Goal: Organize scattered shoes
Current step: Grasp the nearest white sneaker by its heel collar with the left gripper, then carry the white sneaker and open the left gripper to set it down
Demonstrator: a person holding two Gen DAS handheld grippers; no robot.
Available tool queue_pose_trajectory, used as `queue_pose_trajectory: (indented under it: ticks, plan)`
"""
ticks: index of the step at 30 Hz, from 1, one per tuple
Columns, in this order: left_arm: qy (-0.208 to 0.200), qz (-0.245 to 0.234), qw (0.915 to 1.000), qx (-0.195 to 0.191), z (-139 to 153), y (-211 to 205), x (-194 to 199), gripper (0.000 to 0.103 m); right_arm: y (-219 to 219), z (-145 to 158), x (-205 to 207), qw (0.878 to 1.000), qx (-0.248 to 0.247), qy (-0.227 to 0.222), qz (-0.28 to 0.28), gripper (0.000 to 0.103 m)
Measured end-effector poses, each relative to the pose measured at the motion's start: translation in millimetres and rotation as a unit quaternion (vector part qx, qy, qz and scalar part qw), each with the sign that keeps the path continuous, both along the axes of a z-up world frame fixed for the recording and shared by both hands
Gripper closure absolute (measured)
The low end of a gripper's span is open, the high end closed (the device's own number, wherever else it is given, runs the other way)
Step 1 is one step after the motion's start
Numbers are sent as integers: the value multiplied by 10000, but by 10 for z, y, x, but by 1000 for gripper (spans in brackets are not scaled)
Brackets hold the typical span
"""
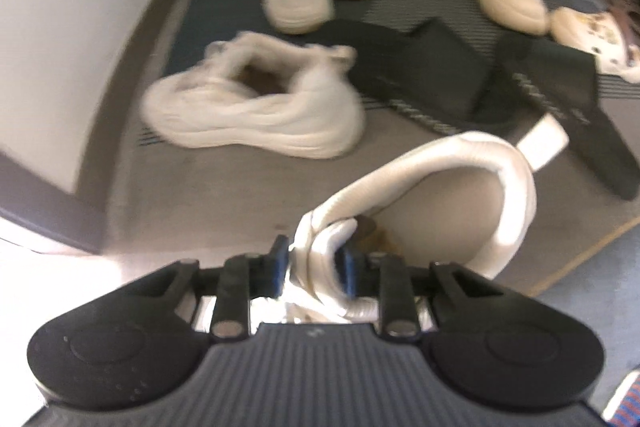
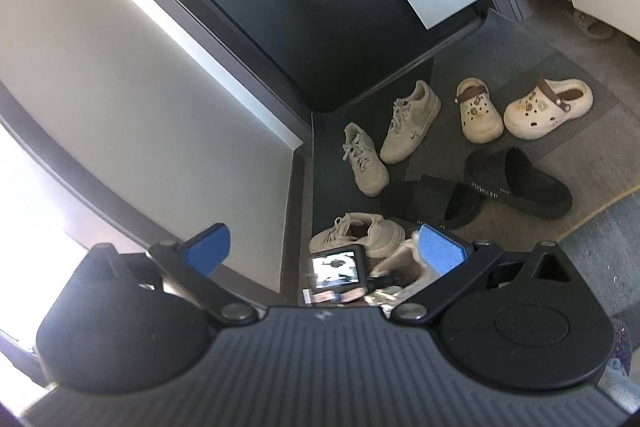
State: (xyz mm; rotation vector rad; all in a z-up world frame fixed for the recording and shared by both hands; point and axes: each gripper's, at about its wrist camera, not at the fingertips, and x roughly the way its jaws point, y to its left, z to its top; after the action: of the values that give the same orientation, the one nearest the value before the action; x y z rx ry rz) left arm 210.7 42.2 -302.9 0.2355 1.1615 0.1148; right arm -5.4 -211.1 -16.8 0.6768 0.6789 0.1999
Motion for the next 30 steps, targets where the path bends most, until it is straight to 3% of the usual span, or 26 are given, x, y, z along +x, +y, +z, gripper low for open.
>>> queue_pose_trajectory:
  ticks: [5, 9, 14, 16, 17, 19, 23, 28, 30]
  plan:
    - [-82, 1, 9981, 607, 155, 533, 66, 75, -33, 20, -26, 9999, 133, -50, 22, 0]
    - [-147, -242, 9966, 778, 111, 762, 62, 74, 8, 13, -2, 9998, 89, -55, 173, 0]
    - [17, -375, 9982, 459, -113, 883, 57, 72, 72, -51, 65, 9995, -20, 121, 285, 0]
    - [-164, -566, 9976, 355, -159, 839, 40, 68, 93, -79, 86, 9992, -81, 190, 340, 0]
    - [-166, -569, 9976, 352, -189, 823, 34, 61, 104, -85, 97, 9991, -112, 207, 358, 0]
    - [-211, -548, 9970, 503, -228, 758, 66, 58, 122, -106, 109, 9987, -175, 232, 418, 0]
    - [-307, 6, 9992, 244, -52, 801, 114, 37, 185, -100, 140, 9970, -183, 210, 726, 0]
    - [-361, 238, 9990, 79, 181, 884, 127, 35, 302, -66, 119, 9936, -413, 79, 1045, 0]
    - [-539, 561, 9969, -97, 505, 947, 78, 35, 353, -49, 75, 9921, -527, -14, 1142, 0]
